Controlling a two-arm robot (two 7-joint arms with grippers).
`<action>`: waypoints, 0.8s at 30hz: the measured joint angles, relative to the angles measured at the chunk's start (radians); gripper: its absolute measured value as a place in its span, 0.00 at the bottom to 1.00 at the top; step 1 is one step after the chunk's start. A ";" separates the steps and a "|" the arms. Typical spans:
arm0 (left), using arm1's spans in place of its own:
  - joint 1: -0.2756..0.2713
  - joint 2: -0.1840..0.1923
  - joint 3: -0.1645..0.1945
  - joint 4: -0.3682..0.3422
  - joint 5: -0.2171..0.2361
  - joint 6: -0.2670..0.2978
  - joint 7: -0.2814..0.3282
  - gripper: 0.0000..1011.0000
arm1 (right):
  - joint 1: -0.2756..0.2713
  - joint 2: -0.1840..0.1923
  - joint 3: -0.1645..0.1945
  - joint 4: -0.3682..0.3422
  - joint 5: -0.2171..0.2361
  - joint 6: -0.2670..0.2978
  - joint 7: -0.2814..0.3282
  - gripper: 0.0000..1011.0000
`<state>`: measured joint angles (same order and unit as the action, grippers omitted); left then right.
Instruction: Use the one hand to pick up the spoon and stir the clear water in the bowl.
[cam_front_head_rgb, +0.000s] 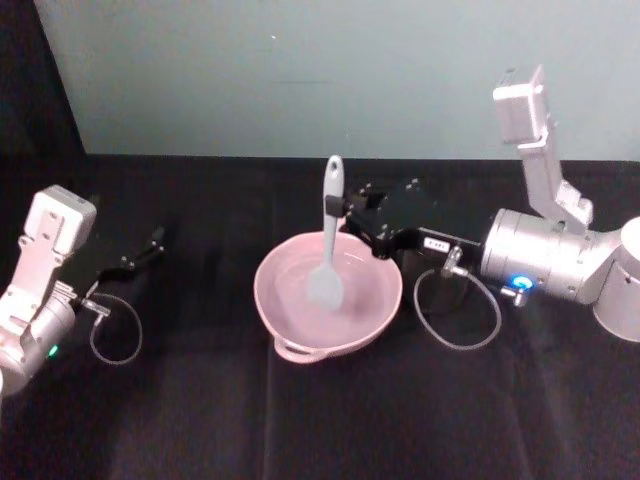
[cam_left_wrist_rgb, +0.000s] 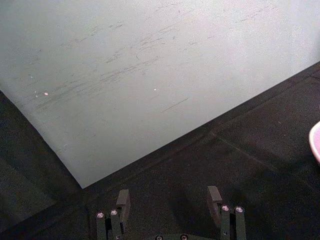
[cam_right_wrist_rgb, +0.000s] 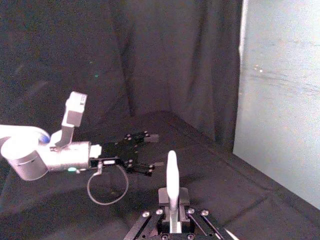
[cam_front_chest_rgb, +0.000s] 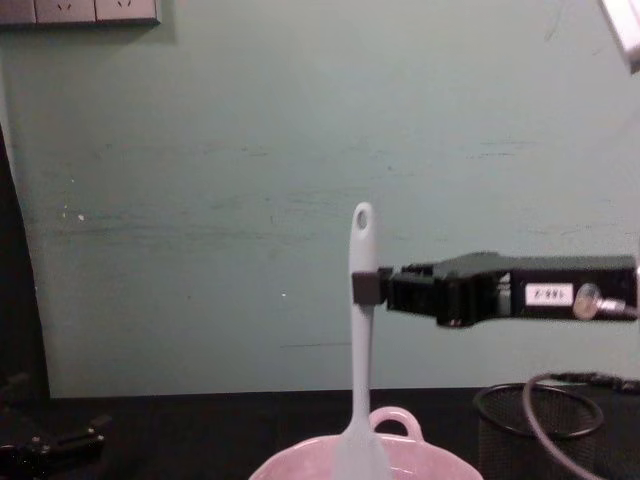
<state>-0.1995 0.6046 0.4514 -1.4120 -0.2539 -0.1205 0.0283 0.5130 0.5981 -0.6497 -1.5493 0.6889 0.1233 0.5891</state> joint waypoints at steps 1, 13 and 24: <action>0.000 0.000 0.000 0.000 0.000 0.000 0.000 1.00 | -0.005 -0.007 -0.005 0.005 -0.010 -0.011 0.005 0.11; 0.000 0.000 0.000 0.000 0.000 0.000 0.000 1.00 | -0.027 -0.079 -0.032 0.050 -0.075 -0.062 0.022 0.11; 0.000 0.000 0.000 0.000 0.000 0.000 0.000 1.00 | -0.010 -0.169 -0.036 0.137 -0.173 -0.120 -0.064 0.11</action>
<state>-0.1995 0.6047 0.4514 -1.4120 -0.2539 -0.1205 0.0283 0.5031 0.4292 -0.6854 -1.4120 0.5163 0.0038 0.5254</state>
